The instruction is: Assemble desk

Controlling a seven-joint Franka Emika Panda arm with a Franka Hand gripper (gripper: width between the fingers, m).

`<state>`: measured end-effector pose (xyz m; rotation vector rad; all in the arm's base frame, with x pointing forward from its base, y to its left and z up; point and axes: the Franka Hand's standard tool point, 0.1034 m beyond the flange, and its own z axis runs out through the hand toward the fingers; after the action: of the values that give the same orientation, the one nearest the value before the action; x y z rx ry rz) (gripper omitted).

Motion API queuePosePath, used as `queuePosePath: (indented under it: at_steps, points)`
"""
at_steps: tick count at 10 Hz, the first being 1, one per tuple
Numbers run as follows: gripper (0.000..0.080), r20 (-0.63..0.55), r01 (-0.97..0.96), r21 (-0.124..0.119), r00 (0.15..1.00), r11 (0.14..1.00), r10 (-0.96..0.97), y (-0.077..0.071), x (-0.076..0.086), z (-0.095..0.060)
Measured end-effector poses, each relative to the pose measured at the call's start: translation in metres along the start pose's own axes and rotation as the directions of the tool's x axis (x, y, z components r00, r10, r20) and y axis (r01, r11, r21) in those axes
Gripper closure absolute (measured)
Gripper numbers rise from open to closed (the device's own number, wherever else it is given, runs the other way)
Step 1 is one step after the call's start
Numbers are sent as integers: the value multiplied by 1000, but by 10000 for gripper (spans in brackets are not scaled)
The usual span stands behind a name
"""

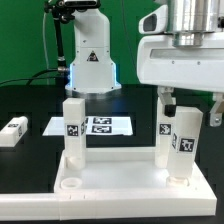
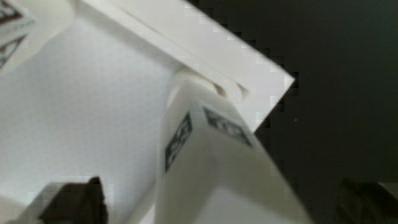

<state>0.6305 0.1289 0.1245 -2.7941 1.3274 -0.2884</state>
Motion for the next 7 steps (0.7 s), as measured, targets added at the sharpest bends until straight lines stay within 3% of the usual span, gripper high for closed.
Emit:
queuePosePath:
  at_steps: [2,3,5,7]
  points:
    - [150,-1,184,-14,983,983,-184,1,0,1]
    - [150,3,410,-52,912,910,-411,-4,0,0]
    - [150,4,671,-49,741,740,-671,-2,15,3]
    - [189,1,700,-48,713,712,-701,2,18,4]
